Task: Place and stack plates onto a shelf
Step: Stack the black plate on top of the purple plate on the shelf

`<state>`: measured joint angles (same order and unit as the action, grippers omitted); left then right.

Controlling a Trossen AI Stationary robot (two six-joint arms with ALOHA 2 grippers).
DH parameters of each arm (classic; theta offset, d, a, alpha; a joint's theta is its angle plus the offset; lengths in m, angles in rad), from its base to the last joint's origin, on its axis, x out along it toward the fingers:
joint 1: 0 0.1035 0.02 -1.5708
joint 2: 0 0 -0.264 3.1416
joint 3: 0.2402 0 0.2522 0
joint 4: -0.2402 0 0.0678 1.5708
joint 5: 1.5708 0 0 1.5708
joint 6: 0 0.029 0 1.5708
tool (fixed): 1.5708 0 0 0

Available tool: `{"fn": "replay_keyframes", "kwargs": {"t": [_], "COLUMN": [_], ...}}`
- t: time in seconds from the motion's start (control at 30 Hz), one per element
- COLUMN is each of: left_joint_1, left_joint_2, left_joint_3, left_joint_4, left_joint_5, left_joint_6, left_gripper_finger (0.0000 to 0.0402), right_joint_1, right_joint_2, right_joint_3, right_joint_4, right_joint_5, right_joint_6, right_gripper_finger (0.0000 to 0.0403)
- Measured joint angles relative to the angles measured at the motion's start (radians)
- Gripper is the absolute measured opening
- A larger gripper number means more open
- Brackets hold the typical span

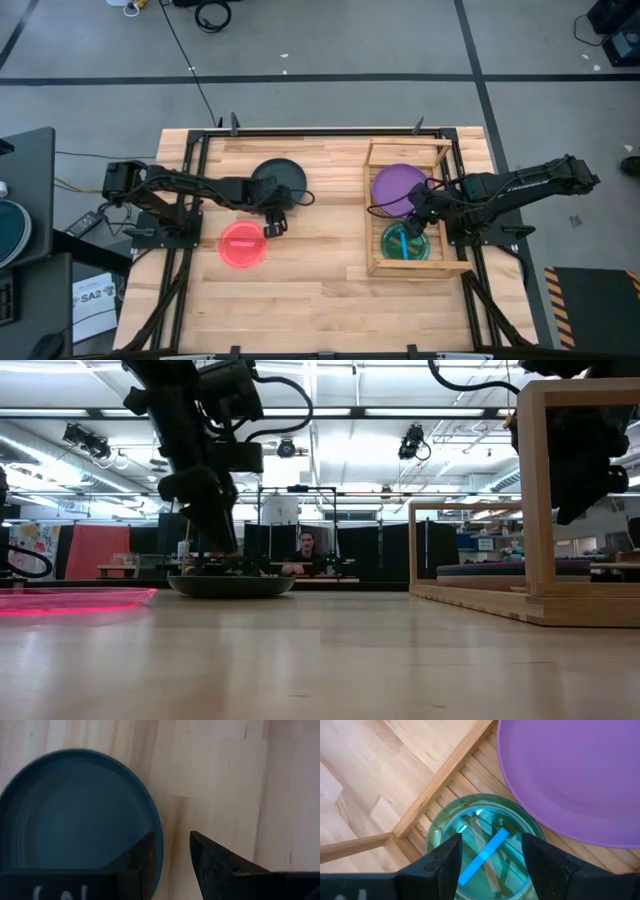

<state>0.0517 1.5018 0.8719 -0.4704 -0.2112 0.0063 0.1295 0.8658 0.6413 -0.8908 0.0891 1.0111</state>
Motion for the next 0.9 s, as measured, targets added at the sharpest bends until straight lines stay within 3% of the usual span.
{"fn": "replay_keyframes", "kwargs": {"t": [0.4, 0.6, 0.9], "left_joint_1": [0.001, 0.002, 0.016], "left_joint_2": [0.112, 0.161, 0.193], "left_joint_3": [0.000, 0.000, 0.000], "left_joint_4": [0.048, 0.079, 0.082], "left_joint_5": [-0.037, -0.159, -0.161], "left_joint_6": [-0.001, 0.000, 0.001], "left_gripper_finger": [0.0126, 0.0126, 0.0126], "right_joint_1": [0.000, 0.000, 0.000], "right_joint_2": [0.000, 0.000, 0.000], "right_joint_3": [0.000, 0.000, 0.000], "right_joint_4": [0.007, 0.008, 0.019], "right_joint_5": [0.000, 0.000, 0.000], "right_joint_6": [0.000, 0.000, 0.000], "right_gripper_finger": [0.0210, 0.0210, 0.0210]}}
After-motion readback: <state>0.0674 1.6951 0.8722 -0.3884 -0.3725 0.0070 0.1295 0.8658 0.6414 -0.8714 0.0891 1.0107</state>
